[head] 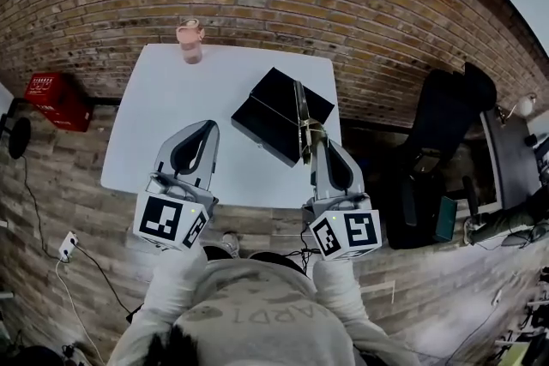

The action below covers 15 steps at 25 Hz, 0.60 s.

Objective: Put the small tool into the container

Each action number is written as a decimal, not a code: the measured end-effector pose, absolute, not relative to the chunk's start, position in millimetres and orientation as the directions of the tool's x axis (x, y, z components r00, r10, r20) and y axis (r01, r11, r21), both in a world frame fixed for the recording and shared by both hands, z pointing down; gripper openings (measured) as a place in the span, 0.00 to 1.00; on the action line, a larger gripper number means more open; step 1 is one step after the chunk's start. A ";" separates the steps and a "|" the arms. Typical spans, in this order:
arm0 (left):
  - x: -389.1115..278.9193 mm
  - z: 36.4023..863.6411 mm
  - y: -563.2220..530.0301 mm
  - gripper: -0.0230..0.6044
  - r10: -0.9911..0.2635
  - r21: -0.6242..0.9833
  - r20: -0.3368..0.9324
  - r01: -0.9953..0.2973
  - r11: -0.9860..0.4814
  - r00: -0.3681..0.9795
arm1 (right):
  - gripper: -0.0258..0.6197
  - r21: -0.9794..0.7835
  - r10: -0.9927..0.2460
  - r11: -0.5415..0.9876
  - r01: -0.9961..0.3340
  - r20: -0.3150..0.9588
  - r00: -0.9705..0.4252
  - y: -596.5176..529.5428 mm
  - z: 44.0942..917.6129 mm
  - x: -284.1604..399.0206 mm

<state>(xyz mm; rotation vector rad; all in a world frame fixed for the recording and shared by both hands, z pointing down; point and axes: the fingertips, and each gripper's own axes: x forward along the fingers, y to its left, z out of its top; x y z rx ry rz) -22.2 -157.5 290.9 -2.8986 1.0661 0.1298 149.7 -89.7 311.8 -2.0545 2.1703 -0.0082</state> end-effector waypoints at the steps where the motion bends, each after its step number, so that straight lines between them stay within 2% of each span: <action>1: -21.5 291.8 -163.4 0.04 -0.640 -0.017 -0.096 -0.644 -0.765 0.763 | 0.07 -0.107 -0.994 0.055 -0.993 -0.104 -0.044 -94.5 313.1 149.9; 15: -20.3 308.6 -234.1 0.04 -0.559 -0.011 -0.075 -0.562 -0.827 0.826 | 0.07 -0.026 -1.000 0.020 -0.999 0.017 -0.020 -167.7 348.3 145.0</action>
